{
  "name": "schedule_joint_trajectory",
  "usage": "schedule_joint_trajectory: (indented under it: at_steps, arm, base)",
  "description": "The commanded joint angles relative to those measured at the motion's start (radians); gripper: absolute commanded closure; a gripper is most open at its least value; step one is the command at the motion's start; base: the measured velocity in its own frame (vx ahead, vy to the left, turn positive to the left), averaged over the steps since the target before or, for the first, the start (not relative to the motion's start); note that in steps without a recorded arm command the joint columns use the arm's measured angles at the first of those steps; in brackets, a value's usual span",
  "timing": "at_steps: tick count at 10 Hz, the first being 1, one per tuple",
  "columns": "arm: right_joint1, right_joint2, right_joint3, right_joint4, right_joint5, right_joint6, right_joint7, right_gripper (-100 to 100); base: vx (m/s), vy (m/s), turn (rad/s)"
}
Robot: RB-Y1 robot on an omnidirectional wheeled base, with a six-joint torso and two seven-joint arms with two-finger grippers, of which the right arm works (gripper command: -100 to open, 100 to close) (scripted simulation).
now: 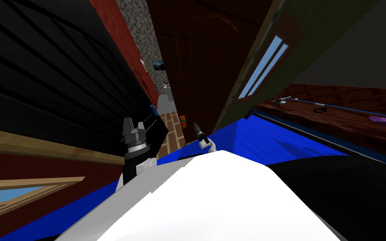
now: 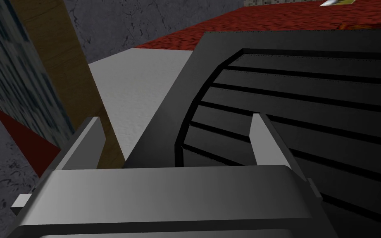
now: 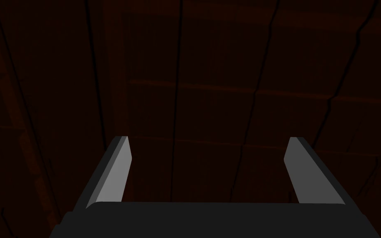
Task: Push the door open
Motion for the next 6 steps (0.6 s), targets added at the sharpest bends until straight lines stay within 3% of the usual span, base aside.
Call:
schedule_joint_trajectory:
  at_steps: [1, 3, 6]
  arm:
    - [0.000, -0.008, -0.031, 0.002, -0.019, -0.006, 0.028, -100]
    - [0.003, -0.007, -0.067, -0.001, -0.043, -0.010, 0.054, -100]
    - [0.008, 0.032, -0.124, -0.006, -0.082, -0.015, 0.097, -100]
  base:
    - [0.178, -0.074, 0.238]
    - [0.164, -0.031, 0.205]
    - [0.162, 0.044, 0.255]
